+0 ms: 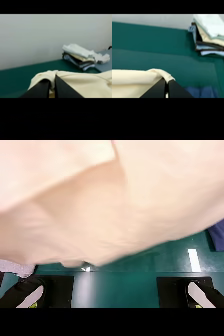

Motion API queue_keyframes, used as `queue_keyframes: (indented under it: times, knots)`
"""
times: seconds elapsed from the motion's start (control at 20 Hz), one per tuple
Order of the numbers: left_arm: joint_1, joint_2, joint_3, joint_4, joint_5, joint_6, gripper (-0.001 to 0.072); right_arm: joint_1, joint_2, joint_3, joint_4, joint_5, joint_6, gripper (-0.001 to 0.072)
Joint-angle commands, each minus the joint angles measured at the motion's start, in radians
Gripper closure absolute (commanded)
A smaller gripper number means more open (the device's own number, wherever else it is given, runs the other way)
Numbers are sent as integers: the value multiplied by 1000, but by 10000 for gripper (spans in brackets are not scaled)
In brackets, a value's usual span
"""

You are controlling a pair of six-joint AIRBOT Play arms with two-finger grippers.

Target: Fold the shirts.

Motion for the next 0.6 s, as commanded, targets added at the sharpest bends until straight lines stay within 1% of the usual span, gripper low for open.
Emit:
queue_keyframes:
  times: [0.0, 0.1, 0.25, 0.4, 0.5, 0.55]
  knots:
    - [1, -96, -266, 19, -68, 2, 672, 42, -194, -13, 27, 149, 2, 695]
    - [1, -211, -373, 41, -70, 22, 672, 85, -351, -13, 26, 199, 2, 695]
    - [1, -429, -410, 69, -55, 22, 672, 124, -582, -13, 27, 217, 2, 694]
    - [1, -600, -410, 70, 80, 46, 672, 129, -756, -13, 28, 173, 3, 695]
    - [1, -657, -409, 69, 187, 48, 672, 128, -818, -13, 28, 104, 3, 695]
    - [1, -674, -409, 70, 232, 72, 672, 128, -838, -11, 28, 59, 3, 694]
